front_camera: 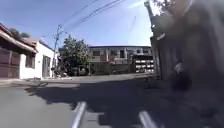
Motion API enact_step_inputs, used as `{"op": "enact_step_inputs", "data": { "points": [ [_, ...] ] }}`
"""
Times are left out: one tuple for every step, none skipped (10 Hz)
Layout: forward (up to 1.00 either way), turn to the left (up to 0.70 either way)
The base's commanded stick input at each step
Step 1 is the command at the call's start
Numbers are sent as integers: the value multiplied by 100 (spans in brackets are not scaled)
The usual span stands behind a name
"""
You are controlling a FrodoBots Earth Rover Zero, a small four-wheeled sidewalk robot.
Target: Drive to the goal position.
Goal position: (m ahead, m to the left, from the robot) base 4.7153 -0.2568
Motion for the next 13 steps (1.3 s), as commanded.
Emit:
{"op": "enact_step_inputs", "data": {
  "points": [
    [85, 0],
    [85, -18],
    [85, -34],
    [85, -34],
    [85, -34],
    [85, -34],
    [85, -34],
    [85, -34],
    [85, -34],
    [85, -20],
    [85, 0],
    [85, 0],
    [85, 0]
  ]
}}
